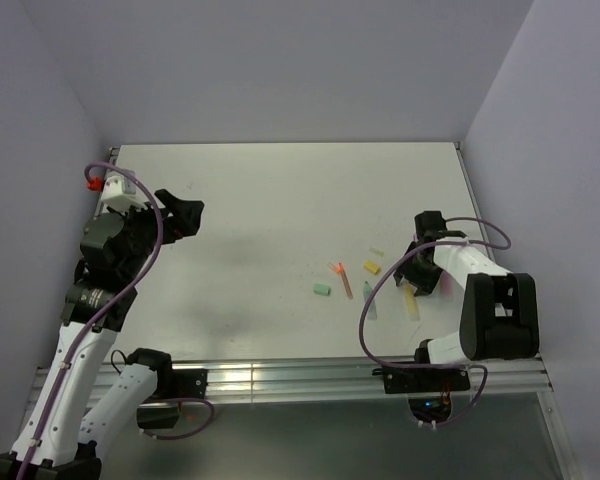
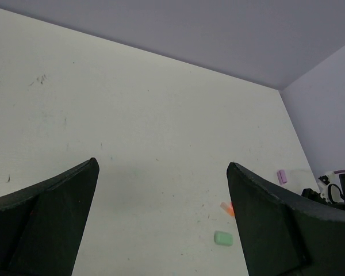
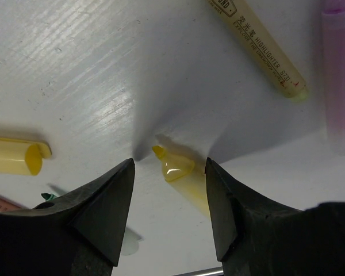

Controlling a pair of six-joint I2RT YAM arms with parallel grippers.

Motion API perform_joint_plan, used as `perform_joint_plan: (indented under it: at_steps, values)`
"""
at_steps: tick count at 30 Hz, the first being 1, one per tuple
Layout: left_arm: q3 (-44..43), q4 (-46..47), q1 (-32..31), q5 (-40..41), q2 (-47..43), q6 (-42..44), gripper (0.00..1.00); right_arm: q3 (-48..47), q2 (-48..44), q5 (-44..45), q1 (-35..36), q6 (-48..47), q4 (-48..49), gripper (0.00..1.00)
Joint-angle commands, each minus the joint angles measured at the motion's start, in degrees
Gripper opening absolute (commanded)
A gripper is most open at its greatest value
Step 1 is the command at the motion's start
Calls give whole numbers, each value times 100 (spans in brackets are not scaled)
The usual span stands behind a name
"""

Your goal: Insert the pens into the pen caps

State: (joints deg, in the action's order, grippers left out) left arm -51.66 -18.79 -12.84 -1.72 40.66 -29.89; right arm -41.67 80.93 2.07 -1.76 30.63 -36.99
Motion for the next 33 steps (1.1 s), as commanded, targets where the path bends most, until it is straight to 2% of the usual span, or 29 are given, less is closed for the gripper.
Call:
perform_joint_plan:
  at_steps: [1,6,15,19,24,29,32,33]
  values:
    - [-248,24,-17,-83,-32,-87,99,-227,116,58,-44,75,-211,60]
    - [-327,-37,-17,-4,-76,-17,99,-342,266,40,-44,30,-344,59]
    - [-327,-73,-8,40,-102,27,99,-430,512,-48,-35,22,-493,45]
    - [-327,-73,-17,49,-103,45,100,-421,600,-171,-35,136,-388,35]
    - [-345,-73,-17,13,-76,45,99,-465,688,-426,-44,303,-221,30]
    - [-336,-64,-17,-22,-41,62,99,-465,653,-470,-35,347,-71,32]
    - [-345,-64,-17,-74,-24,45,99,-377,644,-505,-35,303,-54,40]
    - [-354,-55,-17,-92,-24,36,100,-368,652,-497,-26,268,-71,46]
